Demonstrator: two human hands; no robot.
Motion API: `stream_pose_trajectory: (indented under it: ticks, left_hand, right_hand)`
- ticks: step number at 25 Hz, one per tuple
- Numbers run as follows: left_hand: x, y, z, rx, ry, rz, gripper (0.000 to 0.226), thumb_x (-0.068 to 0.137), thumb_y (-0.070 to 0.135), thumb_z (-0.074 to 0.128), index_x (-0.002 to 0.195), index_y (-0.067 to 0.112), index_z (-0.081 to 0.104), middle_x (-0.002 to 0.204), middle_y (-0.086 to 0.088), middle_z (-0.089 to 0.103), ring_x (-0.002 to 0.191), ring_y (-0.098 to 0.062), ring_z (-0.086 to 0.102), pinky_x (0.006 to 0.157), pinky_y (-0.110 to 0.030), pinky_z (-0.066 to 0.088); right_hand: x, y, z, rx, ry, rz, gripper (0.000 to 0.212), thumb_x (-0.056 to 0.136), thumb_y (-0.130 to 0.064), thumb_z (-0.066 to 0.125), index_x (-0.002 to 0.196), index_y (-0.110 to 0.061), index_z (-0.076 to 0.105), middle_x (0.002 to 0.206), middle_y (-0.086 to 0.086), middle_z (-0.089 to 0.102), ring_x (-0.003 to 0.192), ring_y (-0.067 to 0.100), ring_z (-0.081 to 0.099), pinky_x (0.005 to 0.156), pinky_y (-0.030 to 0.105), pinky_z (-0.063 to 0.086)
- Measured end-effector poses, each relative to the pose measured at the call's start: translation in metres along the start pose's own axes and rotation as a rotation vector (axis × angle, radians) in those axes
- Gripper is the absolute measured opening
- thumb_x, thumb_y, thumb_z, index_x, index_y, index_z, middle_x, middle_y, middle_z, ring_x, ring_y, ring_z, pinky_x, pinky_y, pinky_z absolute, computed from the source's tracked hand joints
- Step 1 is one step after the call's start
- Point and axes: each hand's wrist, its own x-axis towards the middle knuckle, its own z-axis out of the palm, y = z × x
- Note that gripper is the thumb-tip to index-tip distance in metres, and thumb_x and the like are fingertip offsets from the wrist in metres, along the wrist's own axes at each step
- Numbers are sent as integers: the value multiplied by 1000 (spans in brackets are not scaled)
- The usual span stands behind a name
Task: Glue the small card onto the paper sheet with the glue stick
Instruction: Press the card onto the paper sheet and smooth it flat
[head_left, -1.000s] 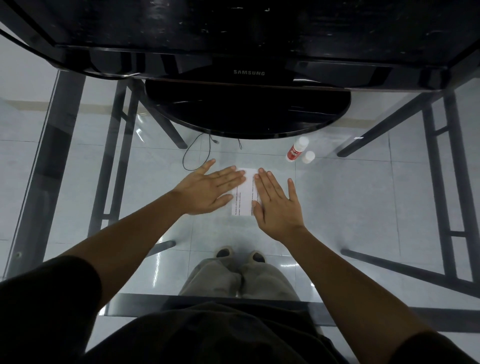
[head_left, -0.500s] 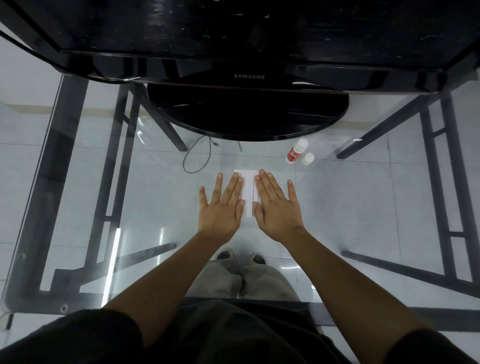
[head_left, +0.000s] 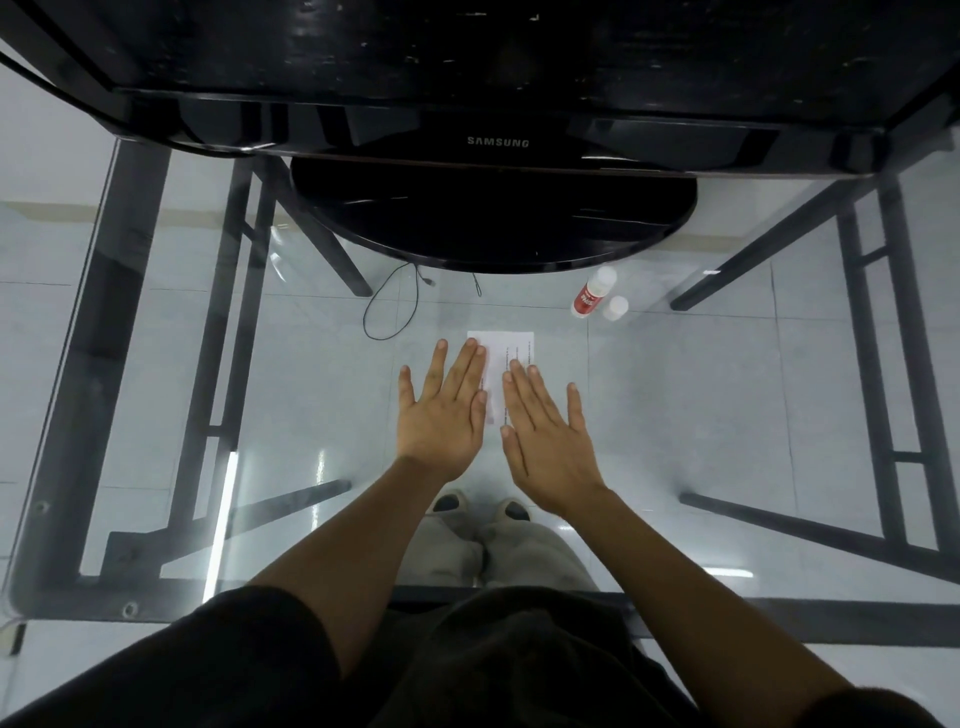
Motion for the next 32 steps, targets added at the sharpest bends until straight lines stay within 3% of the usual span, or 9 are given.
stream_pose_trajectory:
  ticks: [4,10,17,21,25,29,32]
  left_hand:
    - [1,-1,3,17,11,-2,56,95,44,2,137,28,-32,143,11,-36,133,-16,-33,109,-50,-11]
    - [1,-2,2,-3,16,5,55,94,45,-2,136,29,-33,145,11,-31,134,-15,-31,109,-49,-11]
    - [0,-1,2,-31,10,8,54,93,44,-4,135,29,-35,142,13,-34,133,-14,-34,109,-49,-12]
    - [1,-2,0,-9,0,8,55,94,45,-1,133,29,-37,142,12,-35,132,-15,-35,109,-49,-11]
    - [0,-2,-2,-44,-15,16,54,95,43,0,133,30,-36,146,12,-28,132,-14,-34,109,-49,-12]
    - [0,-1,-1,-43,-10,11,54,95,43,1,135,30,-34,146,13,-29,133,-15,-33,110,-50,-11]
    - [-1,-2,-1,-36,-8,11,54,94,43,-1,134,29,-36,146,12,-29,134,-15,-31,110,-50,-9]
  right_hand:
    - [-1,-5,9,-94,-68,13,60,91,-50,-2,138,-22,-27,153,-1,-19,133,16,-32,102,44,-29]
    - [-3,-1,4,-232,-84,-14,64,94,-51,7,145,-18,-15,157,3,-11,131,18,-33,102,45,-30]
    - [-15,10,-7,-220,-86,15,62,93,-47,3,145,-15,-11,157,3,-7,132,17,-28,101,45,-30]
    - [-10,-7,2,-218,-105,-67,62,95,-45,7,145,-16,-14,157,4,-9,134,18,-27,102,45,-30]
    - [-23,15,-1,-257,-92,-70,60,94,-43,13,147,-16,3,157,4,7,142,20,-6,106,48,-20]
    - [-29,18,-8,-242,-56,-68,60,93,-43,19,146,-14,18,155,6,19,139,20,-1,107,50,-12]
    - [-19,4,-5,-229,-103,-164,60,94,-42,15,147,-15,4,157,5,9,138,18,-13,105,48,-19]
